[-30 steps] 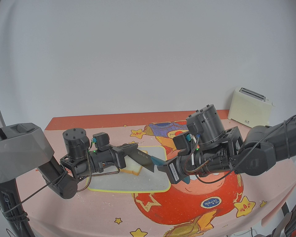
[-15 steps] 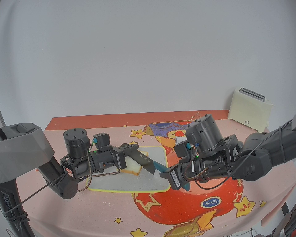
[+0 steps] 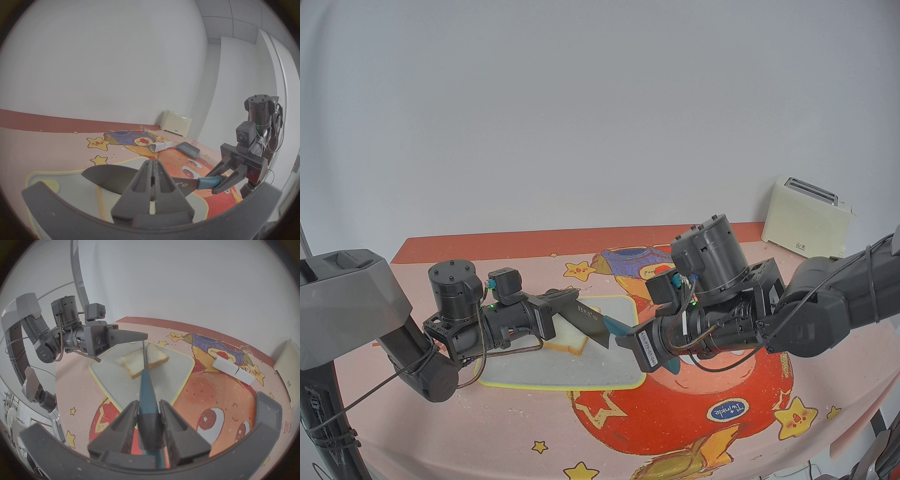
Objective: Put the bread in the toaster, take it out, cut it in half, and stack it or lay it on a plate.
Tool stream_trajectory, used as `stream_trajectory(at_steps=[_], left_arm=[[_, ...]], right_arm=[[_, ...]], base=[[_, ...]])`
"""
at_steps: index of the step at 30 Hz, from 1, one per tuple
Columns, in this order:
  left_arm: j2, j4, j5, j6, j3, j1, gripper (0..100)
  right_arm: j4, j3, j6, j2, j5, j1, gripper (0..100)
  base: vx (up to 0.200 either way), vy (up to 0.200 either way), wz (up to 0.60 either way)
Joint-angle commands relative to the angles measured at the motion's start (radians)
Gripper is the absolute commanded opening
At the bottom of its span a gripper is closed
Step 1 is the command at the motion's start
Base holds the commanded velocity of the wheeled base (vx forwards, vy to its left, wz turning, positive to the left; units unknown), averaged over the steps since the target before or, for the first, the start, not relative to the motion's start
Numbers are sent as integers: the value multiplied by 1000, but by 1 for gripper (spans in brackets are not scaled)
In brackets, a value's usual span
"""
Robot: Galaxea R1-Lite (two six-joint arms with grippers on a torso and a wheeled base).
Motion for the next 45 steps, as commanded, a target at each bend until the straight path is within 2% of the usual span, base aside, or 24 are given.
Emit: stream_trajectory(at_steps=[1, 8, 18, 23, 32, 35, 39, 42, 45], left_arm=[[-1, 4, -3, -1, 0, -2, 0], [-2, 4, -3, -1, -4, -1, 0], [-11, 1, -4, -1, 2, 1, 0], [-64, -53, -3, -1, 19, 4, 0], [-87, -261, -3, -2, 99, 54, 0], [-133, -261, -4, -4, 125, 67, 0], [-219, -261, -1, -30, 160, 68, 0], [-291, -261, 2, -31, 189, 70, 0], [-343, -261, 2, -33, 209, 100, 0]], right_arm=[[-6, 33, 1, 14, 0, -2, 0], [-7, 78, 1, 14, 3, -7, 0], [-16, 30, 1, 0, 10, -8, 0], [-75, 33, 1, -1, 8, -8, 0], [-84, 41, 3, -3, 8, -8, 0], [-84, 41, 3, -9, 7, -8, 0], [-85, 40, 3, -23, 7, -7, 0], [-85, 40, 5, -30, 7, -7, 0], [-85, 43, 5, -46, 8, -7, 0]], base=[[0, 0, 0], [0, 0, 0], [0, 0, 0], [0, 0, 0], [0, 0, 0], [0, 0, 0], [0, 0, 0], [0, 0, 0], [0, 0, 0]])
